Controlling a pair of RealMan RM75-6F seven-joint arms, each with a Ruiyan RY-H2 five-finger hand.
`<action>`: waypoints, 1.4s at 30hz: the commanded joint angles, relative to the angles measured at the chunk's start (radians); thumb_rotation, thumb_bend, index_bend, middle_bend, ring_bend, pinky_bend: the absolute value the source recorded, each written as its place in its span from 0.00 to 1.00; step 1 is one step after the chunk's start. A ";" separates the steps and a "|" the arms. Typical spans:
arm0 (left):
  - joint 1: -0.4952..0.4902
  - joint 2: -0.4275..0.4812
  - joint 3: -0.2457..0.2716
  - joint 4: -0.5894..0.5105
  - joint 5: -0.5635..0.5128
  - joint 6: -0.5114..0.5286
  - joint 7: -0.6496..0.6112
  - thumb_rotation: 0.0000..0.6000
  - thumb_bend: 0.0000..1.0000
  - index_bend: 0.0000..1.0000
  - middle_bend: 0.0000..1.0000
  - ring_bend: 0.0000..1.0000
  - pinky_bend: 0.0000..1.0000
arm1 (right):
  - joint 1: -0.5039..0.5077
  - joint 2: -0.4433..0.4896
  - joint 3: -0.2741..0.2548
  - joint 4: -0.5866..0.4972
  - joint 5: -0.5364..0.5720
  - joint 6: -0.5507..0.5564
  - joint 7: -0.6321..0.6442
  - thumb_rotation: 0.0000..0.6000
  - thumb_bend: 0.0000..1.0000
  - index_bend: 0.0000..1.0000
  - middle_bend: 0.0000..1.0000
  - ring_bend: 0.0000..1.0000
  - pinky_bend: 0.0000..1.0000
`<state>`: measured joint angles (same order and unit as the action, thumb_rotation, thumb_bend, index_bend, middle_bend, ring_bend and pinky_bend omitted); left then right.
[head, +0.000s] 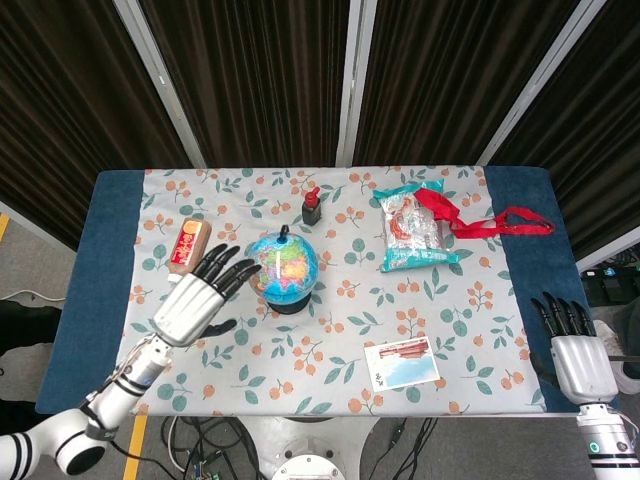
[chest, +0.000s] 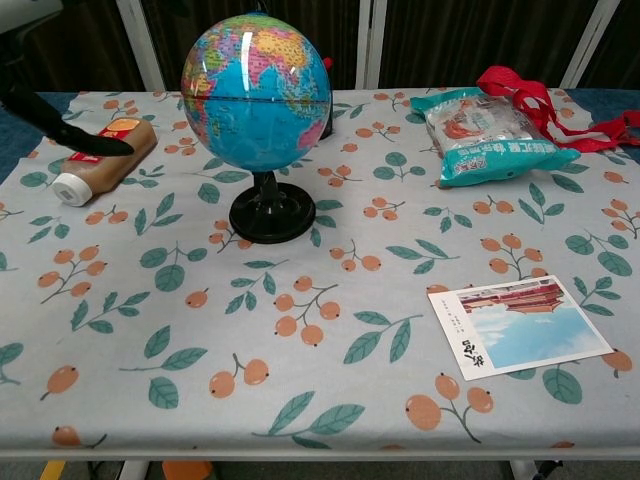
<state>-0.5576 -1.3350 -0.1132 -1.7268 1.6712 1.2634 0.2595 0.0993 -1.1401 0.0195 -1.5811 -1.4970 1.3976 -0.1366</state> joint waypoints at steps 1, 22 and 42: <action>-0.035 -0.026 -0.010 0.001 0.016 -0.034 0.003 1.00 0.12 0.10 0.13 0.00 0.09 | 0.000 -0.001 0.000 0.002 0.001 -0.001 0.003 1.00 0.27 0.00 0.00 0.00 0.00; -0.055 -0.054 0.001 0.034 -0.029 -0.051 0.006 1.00 0.12 0.10 0.13 0.00 0.09 | -0.001 -0.001 0.000 0.014 0.000 0.000 0.020 1.00 0.27 0.00 0.00 0.00 0.00; 0.083 0.076 0.035 0.014 -0.061 0.100 -0.037 1.00 0.12 0.10 0.14 0.00 0.09 | 0.000 -0.003 0.000 -0.003 0.000 0.001 -0.009 1.00 0.28 0.00 0.00 0.00 0.00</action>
<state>-0.4768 -1.2621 -0.0798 -1.7090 1.6029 1.3588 0.2259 0.0993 -1.1428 0.0195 -1.5845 -1.4972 1.3989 -0.1454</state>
